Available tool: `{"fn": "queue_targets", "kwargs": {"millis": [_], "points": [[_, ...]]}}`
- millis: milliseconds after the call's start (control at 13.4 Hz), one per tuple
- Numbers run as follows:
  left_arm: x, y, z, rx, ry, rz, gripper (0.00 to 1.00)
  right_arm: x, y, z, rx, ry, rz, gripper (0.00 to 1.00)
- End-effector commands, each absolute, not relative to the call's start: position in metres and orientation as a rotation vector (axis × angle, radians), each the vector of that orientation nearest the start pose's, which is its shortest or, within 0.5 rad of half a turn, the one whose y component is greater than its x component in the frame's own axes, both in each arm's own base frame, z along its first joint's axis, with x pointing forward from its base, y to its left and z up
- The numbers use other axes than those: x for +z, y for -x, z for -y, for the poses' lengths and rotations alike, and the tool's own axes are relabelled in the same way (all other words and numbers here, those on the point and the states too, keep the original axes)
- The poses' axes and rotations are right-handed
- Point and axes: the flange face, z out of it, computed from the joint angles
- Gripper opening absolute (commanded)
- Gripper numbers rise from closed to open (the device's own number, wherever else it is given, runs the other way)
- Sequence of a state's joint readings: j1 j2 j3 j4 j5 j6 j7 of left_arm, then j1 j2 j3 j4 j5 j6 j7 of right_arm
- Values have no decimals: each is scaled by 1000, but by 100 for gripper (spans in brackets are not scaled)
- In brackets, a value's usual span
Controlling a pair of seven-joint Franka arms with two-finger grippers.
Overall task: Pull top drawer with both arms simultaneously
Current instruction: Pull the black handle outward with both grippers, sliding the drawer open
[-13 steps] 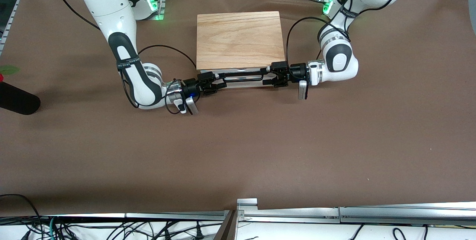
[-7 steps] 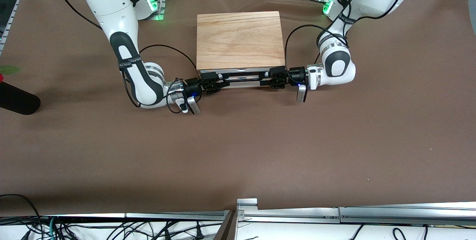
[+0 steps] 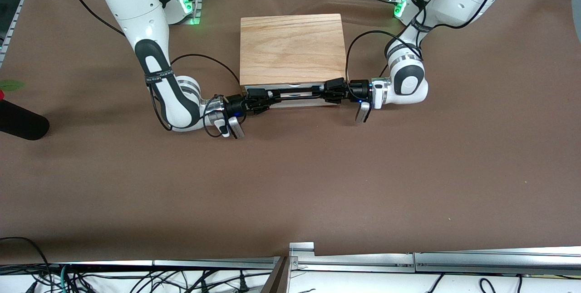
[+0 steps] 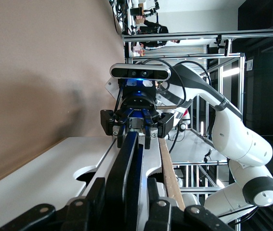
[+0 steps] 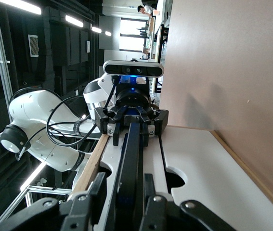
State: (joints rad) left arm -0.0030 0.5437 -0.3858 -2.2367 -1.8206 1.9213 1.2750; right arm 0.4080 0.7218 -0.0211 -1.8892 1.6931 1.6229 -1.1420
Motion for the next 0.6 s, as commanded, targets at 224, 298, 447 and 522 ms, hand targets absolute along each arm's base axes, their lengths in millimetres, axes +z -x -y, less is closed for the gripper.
{"fn": "queue_targets", "kwargs": {"millis": [224, 298, 447, 522], "points": [[144, -438, 273, 23, -1581, -16, 7, 147, -508, -317, 102, 1536, 270, 30], [144, -438, 274, 19, -1581, -18, 0, 146, -509, -318, 102, 1536, 270, 23], [142, -436, 274, 6, -1582, -25, 0, 145, -509, -317, 96, 1536, 270, 15], [139, -435, 274, -6, -1587, -40, 0, 145, -509, -317, 95, 1536, 271, 13]]}}
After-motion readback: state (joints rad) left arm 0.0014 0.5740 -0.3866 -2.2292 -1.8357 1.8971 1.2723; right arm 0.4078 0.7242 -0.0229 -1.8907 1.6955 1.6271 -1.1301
